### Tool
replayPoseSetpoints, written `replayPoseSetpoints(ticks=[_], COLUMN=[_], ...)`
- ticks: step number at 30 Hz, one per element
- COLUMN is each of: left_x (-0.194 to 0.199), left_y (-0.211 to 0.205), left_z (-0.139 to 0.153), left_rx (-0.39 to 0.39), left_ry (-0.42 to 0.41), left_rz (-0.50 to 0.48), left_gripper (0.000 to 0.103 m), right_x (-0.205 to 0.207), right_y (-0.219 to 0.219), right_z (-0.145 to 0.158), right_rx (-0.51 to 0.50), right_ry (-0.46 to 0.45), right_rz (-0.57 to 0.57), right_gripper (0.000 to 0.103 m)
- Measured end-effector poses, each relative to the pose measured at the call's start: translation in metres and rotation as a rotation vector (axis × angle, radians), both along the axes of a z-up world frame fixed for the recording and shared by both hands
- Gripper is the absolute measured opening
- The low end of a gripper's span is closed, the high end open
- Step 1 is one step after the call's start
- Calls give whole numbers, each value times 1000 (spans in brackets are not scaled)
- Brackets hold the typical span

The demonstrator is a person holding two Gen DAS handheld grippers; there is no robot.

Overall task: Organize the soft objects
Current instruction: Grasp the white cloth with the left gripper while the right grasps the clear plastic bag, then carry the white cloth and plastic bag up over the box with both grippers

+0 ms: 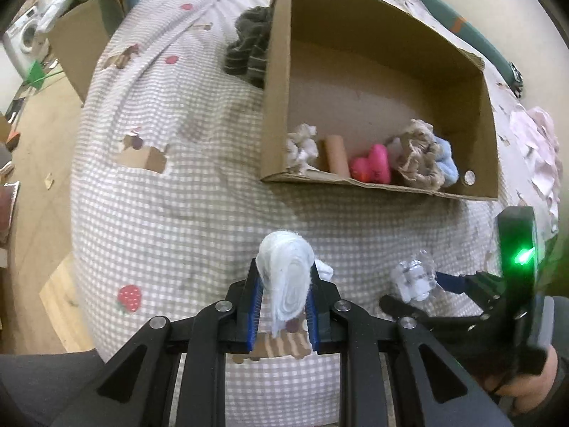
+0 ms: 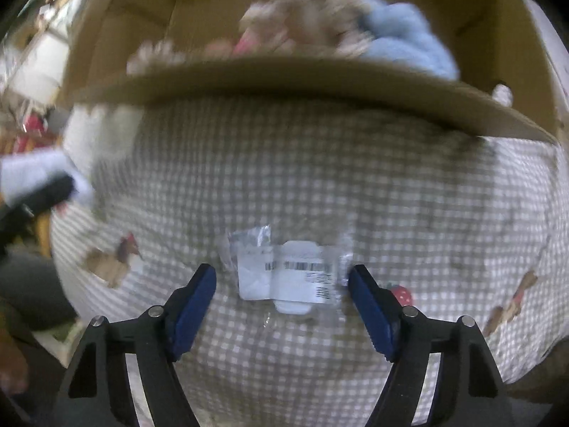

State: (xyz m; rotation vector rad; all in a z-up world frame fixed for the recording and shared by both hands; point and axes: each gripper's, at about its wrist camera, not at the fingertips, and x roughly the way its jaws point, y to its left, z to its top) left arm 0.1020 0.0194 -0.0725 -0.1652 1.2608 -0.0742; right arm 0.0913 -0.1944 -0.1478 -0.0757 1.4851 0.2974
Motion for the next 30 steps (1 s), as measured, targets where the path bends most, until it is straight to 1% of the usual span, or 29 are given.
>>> replayPoseSetpoints(ticks=[2, 3, 4, 5, 6, 7, 8, 13, 14, 17, 20, 28, 30], left_x=[-1, -2, -4, -5, -4, -4, -2, -1, -1, -2, -3, -7, -7], left_y=[-2, -5, -4, -4, -4, -4, -4, -3, -3, -4, -5, -7, -6], left_z=[2, 4, 8, 12, 15, 18, 19, 20, 21, 24, 26, 41, 46], left_rx=[-4, -10, -10, -5, -3, -5, -7, -7, -7, 1, -2, 40, 39], left_ry=[-15, -27, -42, -60, -71, -82, -84, -77, -78, -86, -90, -144, -155], left_rz=[8, 12, 12, 12, 14, 20, 22, 32, 35, 40, 42, 41, 47], left_gripper=[19, 19, 19, 19, 19, 19, 19, 19, 19, 19, 19, 19, 19], right_x=[-2, -2, -3, -3, -4, -3, -3, -6, -14, -16, -20, -30, -28], right_y=[9, 11, 12, 14, 14, 12, 9, -12, -21, -35, -50, -73, -81], right_z=[-3, -3, -3, -2, -2, 1, 4, 22, 29, 48, 65, 106, 119], right_rx=[-37, -48, -60, -70, -73, -69, -65, -22, -6, 44, 85, 175, 198], right_ry=[-13, -18, -23, -31, -36, -41, -49, -87, -99, -146, -185, -273, -299], right_rz=[33, 44, 52, 54, 50, 45, 40, -10, -30, -86, -119, -153, -159], right_gripper=[79, 72, 60, 53, 40, 29, 27, 26, 26, 26, 26, 26, 26])
